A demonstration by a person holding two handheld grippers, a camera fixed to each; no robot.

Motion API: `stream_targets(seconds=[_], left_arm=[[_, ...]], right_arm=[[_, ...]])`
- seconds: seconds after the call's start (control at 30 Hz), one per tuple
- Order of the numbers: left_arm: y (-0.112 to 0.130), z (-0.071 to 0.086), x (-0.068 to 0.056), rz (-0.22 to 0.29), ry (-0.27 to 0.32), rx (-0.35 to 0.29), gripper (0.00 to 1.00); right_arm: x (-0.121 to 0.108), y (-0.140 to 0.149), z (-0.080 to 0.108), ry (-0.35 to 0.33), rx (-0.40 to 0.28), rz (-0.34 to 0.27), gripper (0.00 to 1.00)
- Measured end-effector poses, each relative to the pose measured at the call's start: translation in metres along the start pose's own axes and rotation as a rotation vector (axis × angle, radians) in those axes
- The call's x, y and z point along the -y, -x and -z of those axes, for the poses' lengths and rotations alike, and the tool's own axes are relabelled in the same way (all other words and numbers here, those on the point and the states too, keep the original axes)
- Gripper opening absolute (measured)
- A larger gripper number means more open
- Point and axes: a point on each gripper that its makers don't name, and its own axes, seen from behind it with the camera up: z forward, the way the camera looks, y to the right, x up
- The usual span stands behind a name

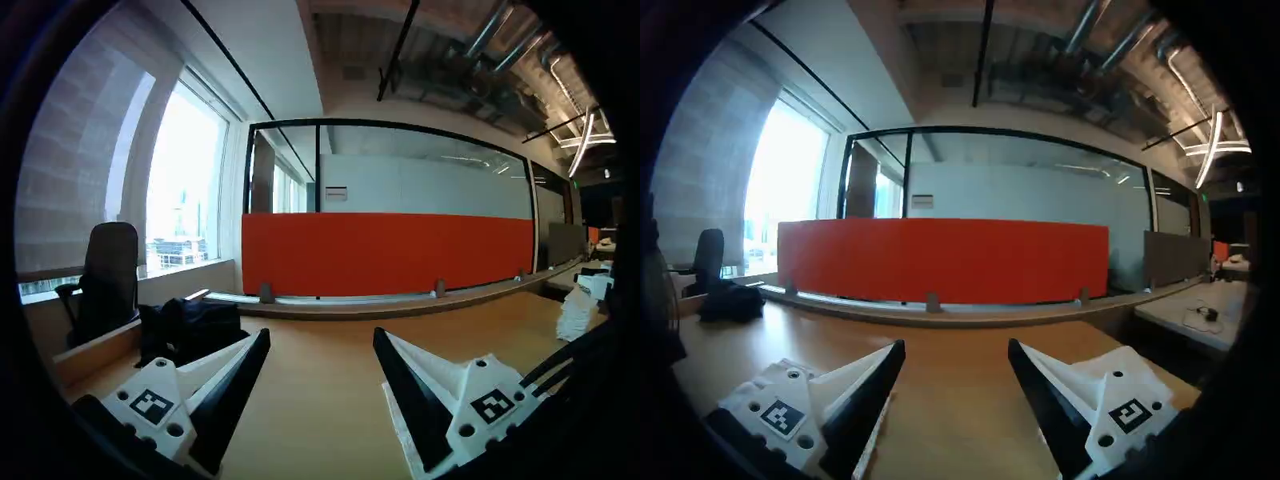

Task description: Fold towel

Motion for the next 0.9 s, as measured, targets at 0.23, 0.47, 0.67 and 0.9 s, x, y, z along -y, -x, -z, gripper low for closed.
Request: stream_targets(seconds=[0.23, 0.47, 0.67, 0.9], left_arm=[[-0.049, -0.001, 0.002, -0.007, 0.002, 0.014, 0.95], [-0.086, -0.001, 0.002, -0.014, 0.008, 0.026, 0.96], [-0.096, -0.001, -0.002, -0.020, 0.023, 0.048, 0.96], [-0.095, 0.000, -0.016, -0.045, 0.085, 0.092, 0.96]], right_arm=[[0.004, -0.045, 0.002, 0.000, 0.006, 0.003, 0.99], [0.006, -0.080, 0.003, 0.006, 0.013, 0.003, 0.99], [0.008, -0.086, 0.002, 0.002, 0.033, 0.003, 0.99], [0.016, -0.094, 0.001, -0.038, 0.061, 0.024, 0.99]])
